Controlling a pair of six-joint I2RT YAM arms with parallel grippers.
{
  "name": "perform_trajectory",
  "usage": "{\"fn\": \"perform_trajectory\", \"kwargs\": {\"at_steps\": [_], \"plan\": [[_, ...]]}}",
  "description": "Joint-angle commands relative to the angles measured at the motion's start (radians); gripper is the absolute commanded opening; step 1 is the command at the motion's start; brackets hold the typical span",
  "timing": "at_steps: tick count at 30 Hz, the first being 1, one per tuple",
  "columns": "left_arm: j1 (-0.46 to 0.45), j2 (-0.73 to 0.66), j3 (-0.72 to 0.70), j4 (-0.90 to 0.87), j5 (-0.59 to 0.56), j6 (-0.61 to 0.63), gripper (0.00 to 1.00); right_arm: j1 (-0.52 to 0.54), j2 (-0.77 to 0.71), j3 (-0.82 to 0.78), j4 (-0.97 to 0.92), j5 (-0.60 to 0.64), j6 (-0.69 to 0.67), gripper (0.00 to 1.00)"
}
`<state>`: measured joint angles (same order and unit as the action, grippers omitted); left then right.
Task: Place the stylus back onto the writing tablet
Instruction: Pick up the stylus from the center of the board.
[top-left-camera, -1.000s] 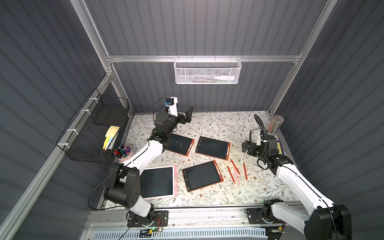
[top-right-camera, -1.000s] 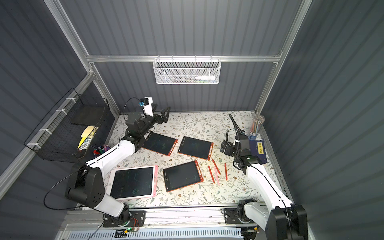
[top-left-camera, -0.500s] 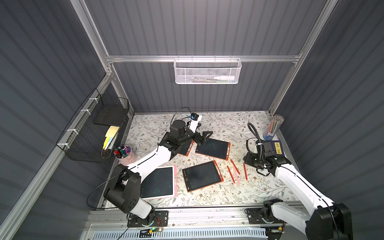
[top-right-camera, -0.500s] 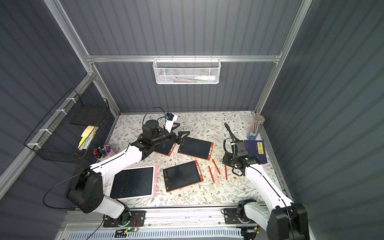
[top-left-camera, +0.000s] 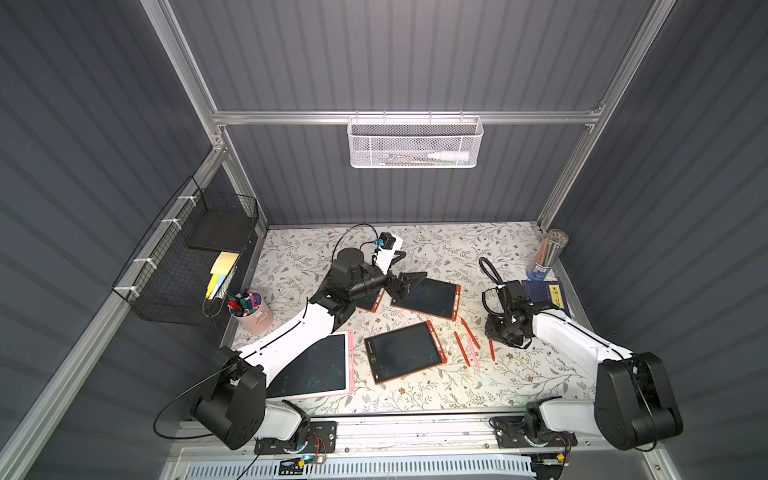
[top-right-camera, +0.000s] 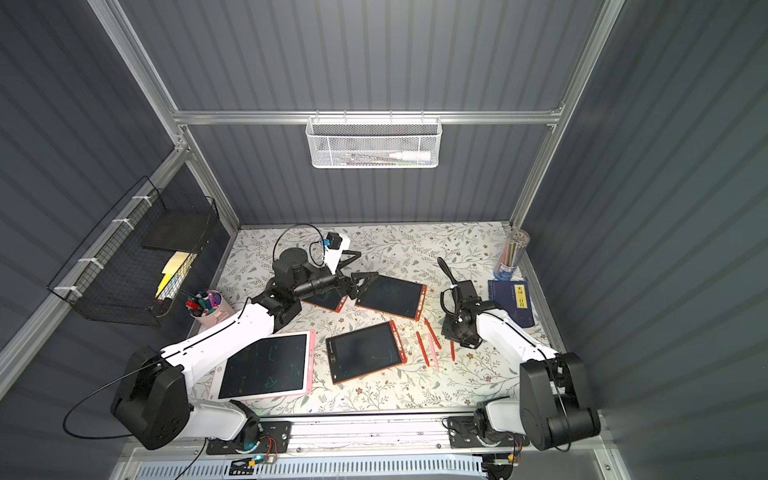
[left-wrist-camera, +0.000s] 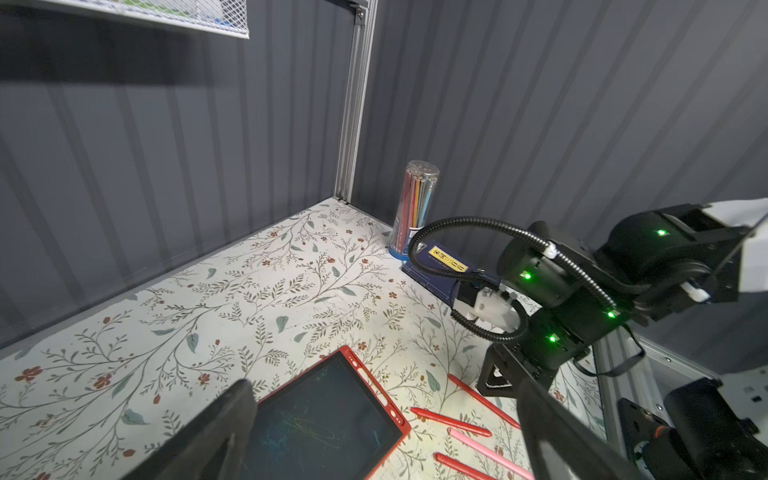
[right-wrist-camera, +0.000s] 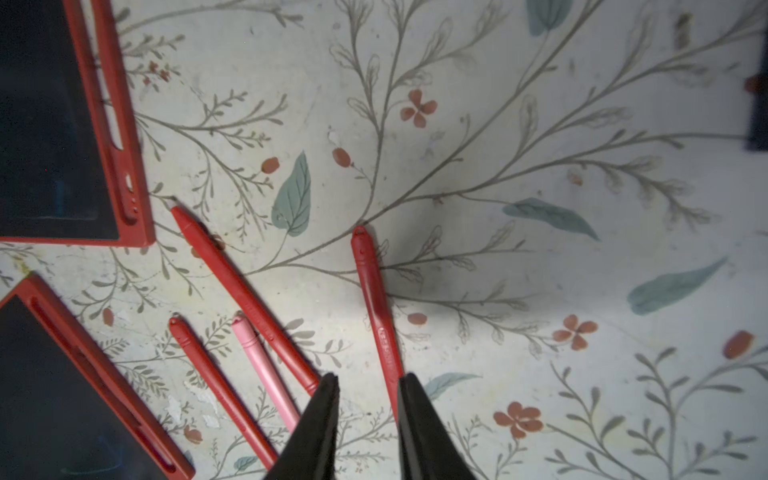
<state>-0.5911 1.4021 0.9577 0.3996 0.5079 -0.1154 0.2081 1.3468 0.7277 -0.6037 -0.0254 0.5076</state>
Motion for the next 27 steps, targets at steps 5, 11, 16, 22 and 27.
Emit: {"fn": "perform_trajectory", "kwargs": {"at_steps": [5,11,16,22,27], "plan": [[-0.025,-0.001,-0.006,-0.009,0.131,0.043,0.99,0.010,0.047,0.035,-0.042,0.033,-0.009,0.28],[-0.090,0.060,0.003,-0.059,0.118,0.062,0.99,0.010,0.092,0.060,-0.066,0.057,-0.001,0.27],[-0.138,0.121,0.013,-0.100,0.123,0.072,1.00,0.010,0.113,0.065,-0.063,0.054,0.005,0.26],[-0.168,0.134,-0.022,-0.109,0.115,0.045,0.99,0.011,0.121,0.064,-0.061,0.055,0.011,0.25],[-0.196,0.090,-0.080,-0.077,0.092,-0.005,0.99,0.014,0.132,0.072,-0.053,0.042,0.001,0.26]]}}
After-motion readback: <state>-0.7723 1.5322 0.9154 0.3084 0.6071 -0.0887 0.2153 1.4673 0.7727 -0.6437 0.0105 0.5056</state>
